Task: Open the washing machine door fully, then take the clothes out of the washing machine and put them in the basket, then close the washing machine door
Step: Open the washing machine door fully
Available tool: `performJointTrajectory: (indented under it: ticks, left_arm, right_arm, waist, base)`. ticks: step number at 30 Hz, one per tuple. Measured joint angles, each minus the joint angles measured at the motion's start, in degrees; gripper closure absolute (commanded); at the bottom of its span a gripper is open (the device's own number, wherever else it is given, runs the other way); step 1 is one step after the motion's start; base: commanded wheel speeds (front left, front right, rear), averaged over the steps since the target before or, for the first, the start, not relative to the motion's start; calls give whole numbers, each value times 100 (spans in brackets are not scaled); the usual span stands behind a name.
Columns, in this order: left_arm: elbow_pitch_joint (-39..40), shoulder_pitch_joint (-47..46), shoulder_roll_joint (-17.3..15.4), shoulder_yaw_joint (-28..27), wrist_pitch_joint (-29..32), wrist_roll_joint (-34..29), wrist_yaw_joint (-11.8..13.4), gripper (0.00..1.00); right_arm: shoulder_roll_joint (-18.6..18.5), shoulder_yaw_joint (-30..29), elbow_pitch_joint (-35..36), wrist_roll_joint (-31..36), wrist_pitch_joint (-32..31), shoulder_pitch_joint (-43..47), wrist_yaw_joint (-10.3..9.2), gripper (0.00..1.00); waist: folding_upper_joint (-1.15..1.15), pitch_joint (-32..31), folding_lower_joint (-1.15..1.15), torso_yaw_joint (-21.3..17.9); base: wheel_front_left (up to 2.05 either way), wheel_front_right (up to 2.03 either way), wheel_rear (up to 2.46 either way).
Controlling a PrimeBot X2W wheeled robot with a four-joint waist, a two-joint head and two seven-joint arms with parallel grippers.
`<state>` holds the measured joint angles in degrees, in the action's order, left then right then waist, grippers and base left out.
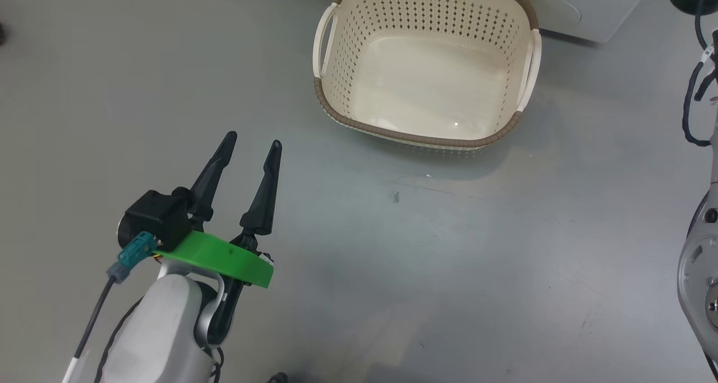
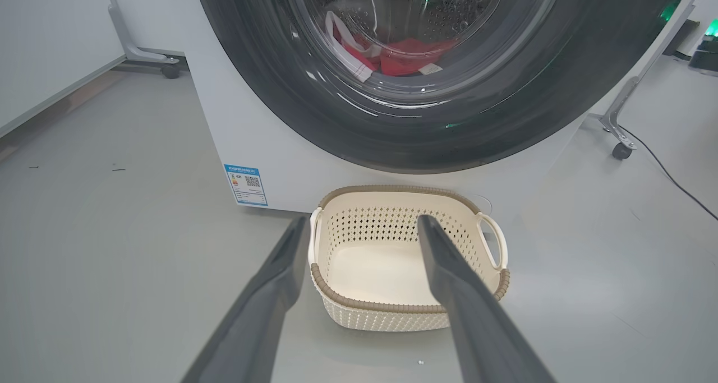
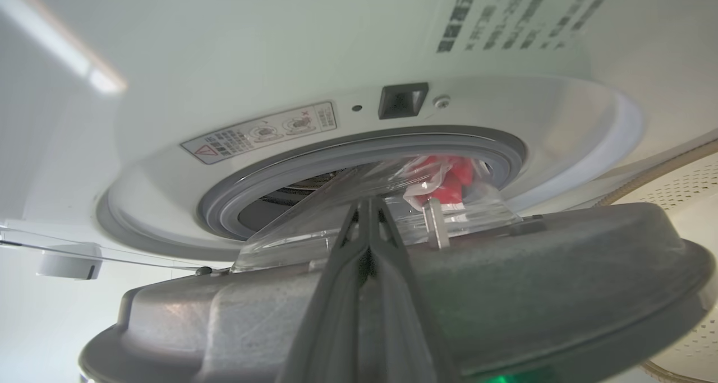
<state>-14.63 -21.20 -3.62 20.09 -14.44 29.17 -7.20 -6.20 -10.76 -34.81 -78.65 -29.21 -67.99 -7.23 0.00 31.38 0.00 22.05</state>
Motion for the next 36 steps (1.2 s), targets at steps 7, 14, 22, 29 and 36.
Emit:
performJointTrajectory:
  ticks: [7, 14, 22, 29, 36]
  left_arm:
    - [-34, 8, -22, -29, 0, -54, -1, 0]
    - [-88, 34, -52, -49, 0, -122, -1, 0]
    - [-148, 237, -56, -91, 0, -213, -1, 0]
    - [-157, 354, -92, -145, 0, -256, -2, 0]
    - [-146, 441, -100, -162, 0, -276, -11, 0]
  right_arm:
    - [30, 74, -56, -124, -202, 286, 1, 100]
    - [83, 164, -135, -230, -305, 573, 1, 100]
    - [152, 221, -240, -601, -472, 1023, 3, 100]
    - [168, 403, -233, -903, -614, 1233, 4, 100]
    - [185, 593, -185, -1067, -656, 1377, 4, 100]
  waist:
    - [0, -202, 0, -62]
    - [0, -418, 0, -124]
    - [0, -692, 0, -179]
    - [0, -899, 0, -249]
    - [0, -1051, 0, -334]
  base:
    - [0, 0, 0]
    - [0, 0, 0]
    - [0, 0, 0]
    - [0, 0, 0]
    - [0, 0, 0]
